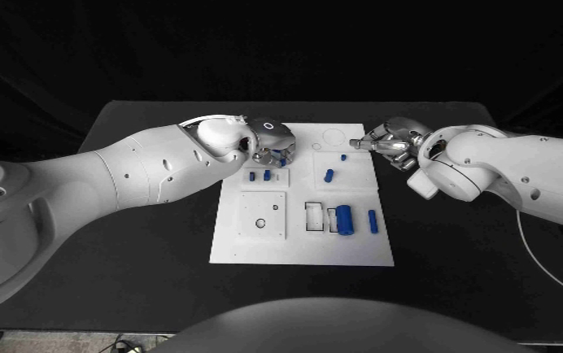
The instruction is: Assemble the parts on the task board
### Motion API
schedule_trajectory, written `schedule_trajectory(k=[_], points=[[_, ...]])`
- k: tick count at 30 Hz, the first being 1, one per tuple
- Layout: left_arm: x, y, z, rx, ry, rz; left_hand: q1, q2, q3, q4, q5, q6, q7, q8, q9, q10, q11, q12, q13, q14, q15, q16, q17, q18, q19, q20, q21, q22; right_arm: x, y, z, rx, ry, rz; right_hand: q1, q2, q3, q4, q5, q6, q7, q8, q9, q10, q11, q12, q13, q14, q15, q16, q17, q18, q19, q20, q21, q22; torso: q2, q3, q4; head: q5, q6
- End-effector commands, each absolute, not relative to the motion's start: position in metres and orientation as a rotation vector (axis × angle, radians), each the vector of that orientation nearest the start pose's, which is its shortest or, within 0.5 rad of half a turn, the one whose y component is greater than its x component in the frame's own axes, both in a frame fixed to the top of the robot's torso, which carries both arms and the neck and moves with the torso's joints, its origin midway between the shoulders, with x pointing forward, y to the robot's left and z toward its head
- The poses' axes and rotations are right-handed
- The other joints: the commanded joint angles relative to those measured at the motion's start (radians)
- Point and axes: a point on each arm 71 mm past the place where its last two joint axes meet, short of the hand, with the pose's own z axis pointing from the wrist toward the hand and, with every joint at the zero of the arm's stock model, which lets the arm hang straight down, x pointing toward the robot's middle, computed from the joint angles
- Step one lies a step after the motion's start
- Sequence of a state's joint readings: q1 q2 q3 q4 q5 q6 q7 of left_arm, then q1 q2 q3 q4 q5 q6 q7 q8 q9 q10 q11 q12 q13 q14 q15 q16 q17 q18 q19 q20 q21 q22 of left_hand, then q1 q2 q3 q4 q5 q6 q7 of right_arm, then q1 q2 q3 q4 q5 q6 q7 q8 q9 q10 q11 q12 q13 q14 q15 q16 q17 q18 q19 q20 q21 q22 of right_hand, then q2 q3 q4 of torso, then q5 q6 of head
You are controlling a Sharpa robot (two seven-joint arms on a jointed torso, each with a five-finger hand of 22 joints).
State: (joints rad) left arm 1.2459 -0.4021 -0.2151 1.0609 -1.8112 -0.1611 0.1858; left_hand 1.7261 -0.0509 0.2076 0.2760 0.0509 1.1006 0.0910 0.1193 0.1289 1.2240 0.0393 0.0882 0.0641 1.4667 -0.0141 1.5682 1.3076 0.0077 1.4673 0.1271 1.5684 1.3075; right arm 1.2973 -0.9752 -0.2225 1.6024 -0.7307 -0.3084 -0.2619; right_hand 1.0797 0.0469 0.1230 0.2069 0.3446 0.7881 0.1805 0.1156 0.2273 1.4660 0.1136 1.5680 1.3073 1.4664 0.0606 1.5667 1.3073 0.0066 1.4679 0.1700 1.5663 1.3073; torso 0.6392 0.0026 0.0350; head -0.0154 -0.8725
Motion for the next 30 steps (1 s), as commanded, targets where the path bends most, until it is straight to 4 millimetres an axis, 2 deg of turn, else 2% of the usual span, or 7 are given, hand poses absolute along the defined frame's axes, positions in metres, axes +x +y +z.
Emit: schedule_trajectory(k=[1, 6, 18, 30], points=[[0.519, 0.082, -0.248, 0.948, 1.654, -0.603, 0.008, 0.001, 0.008, -0.001, -0.001, 0.011, 0.001, 0.006, 0.001, 0.008, -0.002, 0.002, 0.000, 0.104, 0.008, 0.003, 0.263, -0.008, 0.103, -0.004, 0.002, 0.263, 0.459, -0.261, -0.221, 0.639, 2.025, 0.685, 0.009, -0.002, -0.006, -0.001, 0.005, -0.002, 0.005, 0.006, 0.001, 0.105, 0.005, 0.003, 0.264, 0.104, 0.009, 0.004, 0.263, -0.007, 0.103, 0.008, 0.004, 0.263, 0.000, 0.0001, 0.0002, 0.000, 0.000], [0.518, 0.083, -0.246, 0.946, 1.622, -0.618, 0.008, 0.000, 0.010, -0.002, -0.001, 0.013, 0.002, 0.006, 0.001, 0.012, -0.002, 0.001, 0.000, 0.104, 0.008, 0.003, 0.263, -0.008, 0.103, -0.004, 0.002, 0.263, 0.459, -0.261, -0.221, 0.640, 2.026, 0.685, 0.009, -0.002, -0.006, -0.001, 0.005, -0.002, 0.005, 0.006, 0.001, 0.105, 0.005, 0.003, 0.264, 0.104, 0.009, 0.004, 0.263, -0.007, 0.103, 0.008, 0.004, 0.263, 0.000, -0.0007, 0.0001, -0.001, 0.000], [0.514, 0.087, -0.236, 0.931, 1.508, -0.666, 0.007, -0.002, 0.015, -0.001, -0.001, 0.024, 0.004, 0.008, 0.002, 0.022, 0.001, -0.002, 0.000, 0.104, 0.010, 0.003, 0.263, -0.008, 0.103, -0.004, 0.002, 0.263, 0.459, -0.262, -0.221, 0.641, 2.027, 0.683, 0.009, -0.002, -0.006, -0.001, 0.005, -0.002, 0.005, 0.006, 0.001, 0.105, 0.005, 0.003, 0.264, 0.104, 0.009, 0.004, 0.263, -0.007, 0.103, 0.008, 0.004, 0.263, -0.001, 0.0006, 0.0008, -0.004, 0.000], [0.513, 0.096, -0.222, 0.889, 1.470, -0.690, 0.004, -0.005, 0.017, 0.002, -0.001, 0.030, 0.006, 0.009, 0.002, 0.027, 0.002, -0.006, -0.001, 0.104, 0.012, 0.003, 0.263, -0.008, 0.103, -0.004, 0.002, 0.263, 0.459, -0.263, -0.222, 0.642, 2.029, 0.682, 0.009, -0.002, -0.006, -0.001, 0.005, -0.002, 0.005, 0.006, 0.001, 0.105, 0.005, 0.003, 0.264, 0.104, 0.009, 0.004, 0.263, -0.007, 0.103, 0.008, 0.004, 0.263, -0.001, 0.0005, 0.0009, -0.002, 0.000]])
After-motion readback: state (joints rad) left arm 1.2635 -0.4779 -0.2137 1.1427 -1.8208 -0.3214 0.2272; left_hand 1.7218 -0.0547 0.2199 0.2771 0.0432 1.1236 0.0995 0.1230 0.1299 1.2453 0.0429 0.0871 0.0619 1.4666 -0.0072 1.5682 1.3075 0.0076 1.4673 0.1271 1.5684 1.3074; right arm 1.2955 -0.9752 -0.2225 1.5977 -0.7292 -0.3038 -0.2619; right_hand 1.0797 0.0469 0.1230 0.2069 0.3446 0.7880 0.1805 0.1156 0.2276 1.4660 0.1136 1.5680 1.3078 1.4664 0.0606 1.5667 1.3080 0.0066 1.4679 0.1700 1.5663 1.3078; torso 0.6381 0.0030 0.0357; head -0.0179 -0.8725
